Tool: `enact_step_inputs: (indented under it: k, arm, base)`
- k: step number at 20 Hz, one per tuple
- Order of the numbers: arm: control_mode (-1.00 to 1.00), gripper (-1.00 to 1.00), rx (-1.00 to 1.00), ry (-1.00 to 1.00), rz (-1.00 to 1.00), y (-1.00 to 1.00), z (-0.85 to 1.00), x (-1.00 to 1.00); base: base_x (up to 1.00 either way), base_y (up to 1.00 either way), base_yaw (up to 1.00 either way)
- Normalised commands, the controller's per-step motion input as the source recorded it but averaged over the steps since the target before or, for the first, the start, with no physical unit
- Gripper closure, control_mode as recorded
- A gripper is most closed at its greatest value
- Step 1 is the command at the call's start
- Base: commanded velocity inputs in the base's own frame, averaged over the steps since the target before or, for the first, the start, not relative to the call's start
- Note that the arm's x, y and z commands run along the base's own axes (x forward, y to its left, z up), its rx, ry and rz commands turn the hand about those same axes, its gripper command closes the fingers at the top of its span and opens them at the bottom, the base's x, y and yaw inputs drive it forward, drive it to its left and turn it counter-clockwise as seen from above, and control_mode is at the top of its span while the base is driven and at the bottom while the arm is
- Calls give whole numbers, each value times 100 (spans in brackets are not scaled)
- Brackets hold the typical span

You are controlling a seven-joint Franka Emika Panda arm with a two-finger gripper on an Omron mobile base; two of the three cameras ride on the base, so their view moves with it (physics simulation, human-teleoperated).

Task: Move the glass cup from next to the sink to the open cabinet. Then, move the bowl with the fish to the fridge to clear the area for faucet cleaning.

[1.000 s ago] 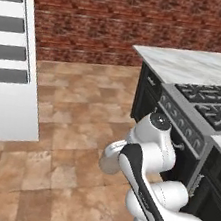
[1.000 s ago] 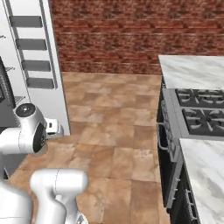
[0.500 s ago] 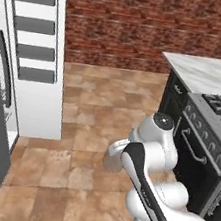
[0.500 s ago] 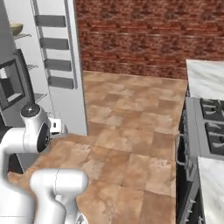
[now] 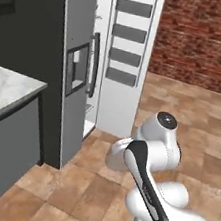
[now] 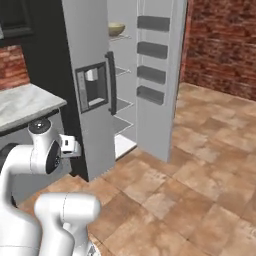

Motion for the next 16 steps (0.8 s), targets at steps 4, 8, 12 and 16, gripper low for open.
enact_step_inputs:
  k: [4, 8, 12, 16]
  arm:
    - [100, 100, 0, 0, 0, 0, 0, 0]
    - [100, 100, 0, 0, 0, 0, 0, 0]
    - [100, 100, 0, 0, 0, 0, 0, 0]
    - [100, 100, 0, 0, 0, 0, 0, 0]
  base:
    - [4, -9, 87]
    - [11, -9, 88]
    - [28, -6, 86]
    - [41, -1, 82]
